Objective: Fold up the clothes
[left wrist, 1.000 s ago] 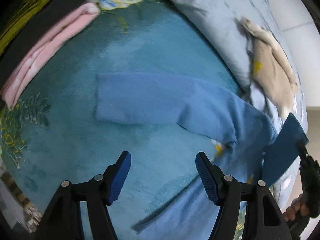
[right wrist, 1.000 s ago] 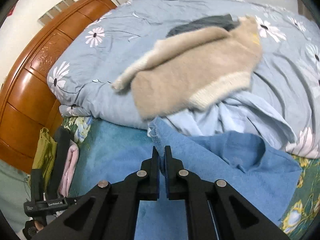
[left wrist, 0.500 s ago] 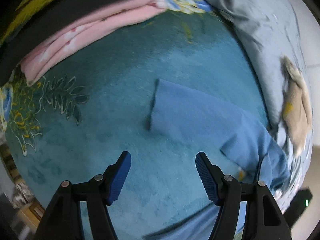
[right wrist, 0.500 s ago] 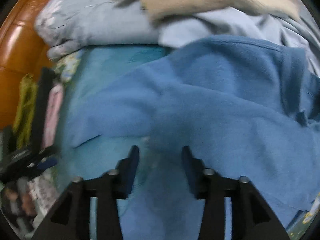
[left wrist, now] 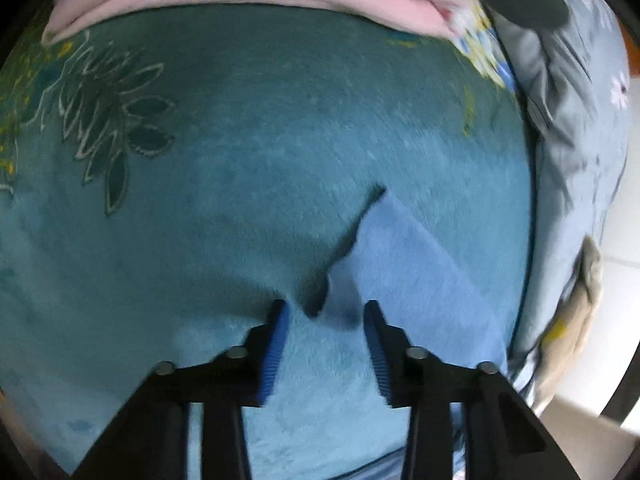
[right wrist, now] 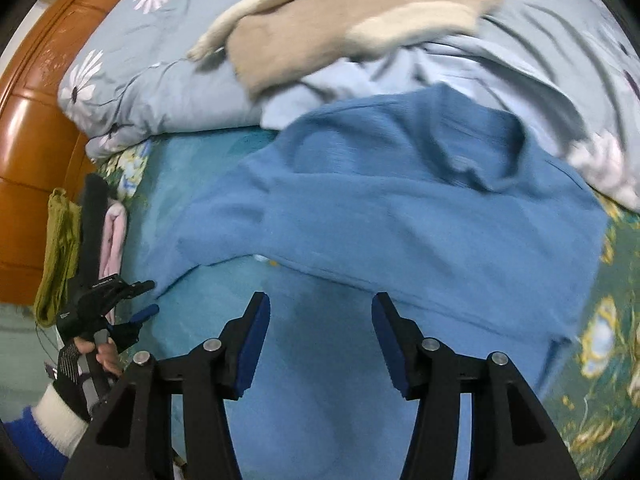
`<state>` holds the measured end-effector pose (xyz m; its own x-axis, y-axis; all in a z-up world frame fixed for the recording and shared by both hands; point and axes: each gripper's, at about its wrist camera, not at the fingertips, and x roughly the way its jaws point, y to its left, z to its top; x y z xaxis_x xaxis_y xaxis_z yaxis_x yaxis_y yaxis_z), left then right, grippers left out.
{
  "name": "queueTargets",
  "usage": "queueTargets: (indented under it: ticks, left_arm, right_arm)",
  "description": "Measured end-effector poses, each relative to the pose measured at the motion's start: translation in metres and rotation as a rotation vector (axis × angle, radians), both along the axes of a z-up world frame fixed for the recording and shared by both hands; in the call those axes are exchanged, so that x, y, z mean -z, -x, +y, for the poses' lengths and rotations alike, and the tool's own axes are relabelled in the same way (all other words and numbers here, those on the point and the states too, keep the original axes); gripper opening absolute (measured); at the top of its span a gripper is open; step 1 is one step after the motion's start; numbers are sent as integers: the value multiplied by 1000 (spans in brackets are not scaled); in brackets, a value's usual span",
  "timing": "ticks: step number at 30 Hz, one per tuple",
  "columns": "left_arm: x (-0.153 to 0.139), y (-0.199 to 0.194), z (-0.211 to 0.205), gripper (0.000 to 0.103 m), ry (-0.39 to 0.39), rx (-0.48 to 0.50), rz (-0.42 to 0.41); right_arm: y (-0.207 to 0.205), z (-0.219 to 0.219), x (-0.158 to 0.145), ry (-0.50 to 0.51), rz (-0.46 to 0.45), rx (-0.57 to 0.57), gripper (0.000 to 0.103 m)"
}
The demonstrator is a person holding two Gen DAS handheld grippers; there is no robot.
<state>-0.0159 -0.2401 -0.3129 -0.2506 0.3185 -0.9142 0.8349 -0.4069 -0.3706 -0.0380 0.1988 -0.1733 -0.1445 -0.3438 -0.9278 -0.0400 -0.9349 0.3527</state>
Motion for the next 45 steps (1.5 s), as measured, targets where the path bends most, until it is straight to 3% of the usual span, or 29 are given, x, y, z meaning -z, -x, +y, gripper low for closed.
queueTargets:
  ticks: [1,2,4,7,12,14,17,20,23,26,30,35,42,45]
  left_arm:
    - [0,0,-2,6,-8,-14,3]
    - [0,0,-4,3,-17,-28,7]
    - [-14,7,-5,3,-9,-13,53]
    - [-51,23,4,3,42,87,145]
    - [-136,61,41,3,114,302,356]
    - [-178,81,78,3,143,438,453]
    - [-223,102,126,3,128,594,577]
    - [-257,112,196,3,73,808,674]
    - [-267,107,279,3,2,1017,716]
    - [-256,89,358,3,-72,1183,698]
    - [-229,61,447,3,-156,1340,608]
    - [-159,31,517,3,-170,1495,424]
    - [-102,19,526,8,-193,1537,210]
    - [-102,22,511,27,-207,1519,202]
  right_arm:
    - [-3,5,-2,0,-3,13,54]
    - [-6,9,-4,0,-7,27,54]
    - [-11,17,-6,5,-15,51,54]
    - [-18,31,-9,19,-19,91,54]
    - [-31,56,-13,53,-14,172,54]
    - [-36,66,-15,65,-8,200,54]
    - [-46,81,-17,84,5,243,54]
    - [-58,99,-15,95,10,296,54]
    - [-73,124,-11,106,6,370,54]
    - [-88,148,-5,108,0,439,54]
    - [-107,177,-1,93,-12,508,54]
    - [-130,208,3,60,-34,573,54]
    - [-139,230,10,50,-46,619,54]
    - [-124,225,13,65,-31,591,54]
